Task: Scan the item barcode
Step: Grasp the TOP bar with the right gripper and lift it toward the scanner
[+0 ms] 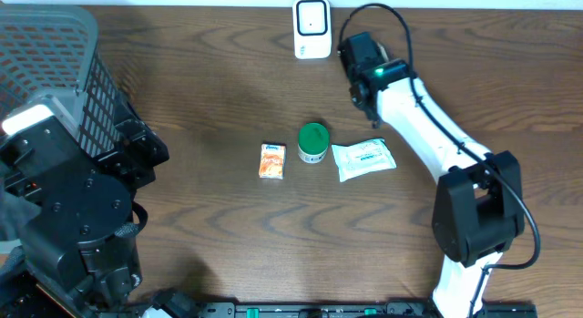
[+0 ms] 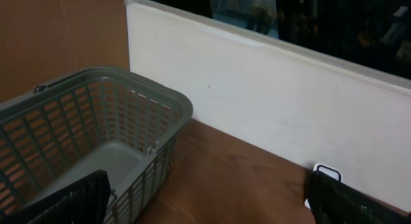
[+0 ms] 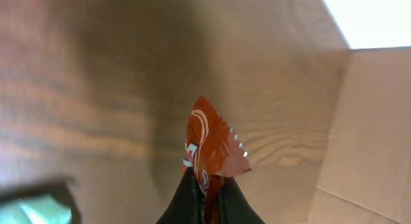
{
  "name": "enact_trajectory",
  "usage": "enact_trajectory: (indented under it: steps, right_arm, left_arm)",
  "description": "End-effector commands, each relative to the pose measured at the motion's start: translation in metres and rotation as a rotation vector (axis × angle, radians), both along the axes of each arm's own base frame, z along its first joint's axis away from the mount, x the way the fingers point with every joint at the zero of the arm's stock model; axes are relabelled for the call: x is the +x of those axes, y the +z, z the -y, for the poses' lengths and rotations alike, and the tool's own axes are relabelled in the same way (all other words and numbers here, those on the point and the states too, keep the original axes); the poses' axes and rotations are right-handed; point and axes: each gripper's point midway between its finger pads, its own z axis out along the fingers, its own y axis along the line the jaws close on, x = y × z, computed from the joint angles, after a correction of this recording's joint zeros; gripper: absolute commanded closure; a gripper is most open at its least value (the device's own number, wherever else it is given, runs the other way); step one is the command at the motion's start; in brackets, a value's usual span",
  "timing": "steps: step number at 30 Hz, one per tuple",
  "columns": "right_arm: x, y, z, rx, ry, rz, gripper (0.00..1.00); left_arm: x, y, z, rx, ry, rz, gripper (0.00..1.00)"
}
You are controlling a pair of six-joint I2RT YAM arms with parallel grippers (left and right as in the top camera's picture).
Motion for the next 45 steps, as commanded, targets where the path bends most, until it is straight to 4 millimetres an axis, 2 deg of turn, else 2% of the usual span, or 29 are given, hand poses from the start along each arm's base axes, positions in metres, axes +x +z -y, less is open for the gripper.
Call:
enact_trajectory:
  steps: [1,3,7,13,19,25,27,29,32,34,36,37,40,42,43,44,45]
  right_arm:
    - [0.013,0.017,0.005,-0.043,-0.07,0.132,0.99]
    - [0.019,0.012,0.003,-0.039,-0.073,0.15,0.99]
    - [0.027,0.002,0.013,-0.124,-0.099,0.167,0.99]
    - [0.029,-0.038,0.029,-0.315,-0.098,0.078,0.98]
    - [0.023,-0.074,0.031,-0.415,-0.086,0.008,0.99]
    - [0.021,-0.078,0.012,-0.381,-0.069,0.03,0.99]
    - [0.019,-0.078,0.004,-0.379,-0.049,0.028,0.92]
    - [0.016,-0.081,-0.004,-0.368,-0.028,0.014,0.9]
    - [0.013,-0.089,-0.016,-0.327,0.001,-0.013,0.92]
    - [0.013,-0.09,-0.019,-0.297,-0.024,0.022,0.98]
    - [0.013,-0.09,-0.021,-0.269,-0.056,0.058,0.98]
    - [0.013,-0.09,-0.02,-0.259,-0.07,0.071,0.93]
    - [0.013,-0.09,-0.02,-0.255,-0.074,0.075,0.64]
    - [0.013,-0.09,-0.021,-0.258,-0.07,0.073,0.41]
    - [0.012,-0.09,-0.023,-0.262,-0.062,0.068,0.24]
    - [0.012,-0.09,-0.024,-0.265,-0.054,0.064,0.15]
    - [0.012,-0.09,-0.026,-0.267,-0.047,0.062,0.12]
  left_arm:
    - [-0.001,0.001,-0.004,0.005,0.028,0.004,0.02]
    - [-0.001,0.001,-0.004,0.005,0.028,0.004,0.02]
    - [-0.001,0.001,-0.004,0.005,0.028,0.004,0.02]
    - [-0.001,0.001,-0.004,0.005,0.028,0.004,0.02]
    - [-0.001,0.001,-0.004,0.005,0.028,0.005,0.02]
    - [-0.001,0.001,-0.004,0.006,0.028,0.004,0.02]
    - [-0.001,0.001,-0.004,0.006,0.028,0.004,0.02]
    - [-0.001,0.001,-0.004,0.006,0.028,0.004,0.02]
    - [-0.001,0.001,-0.004,0.006,0.028,0.004,0.02]
    - [-0.001,0.001,-0.004,0.005,0.028,0.004,0.02]
    - [-0.001,0.001,-0.004,0.006,0.028,0.004,0.02]
    - [-0.001,0.001,-0.004,0.006,0.028,0.004,0.02]
    - [-0.001,0.001,-0.004,0.006,0.028,0.004,0.02]
    - [-0.001,0.001,-0.004,0.006,0.028,0.004,0.02]
    - [-0.001,0.0,-0.004,0.006,0.028,0.004,0.02]
    - [-0.001,0.0,-0.004,0.006,0.028,0.004,0.02]
    - [0.0,0.0,-0.004,0.006,0.028,0.003,0.02]
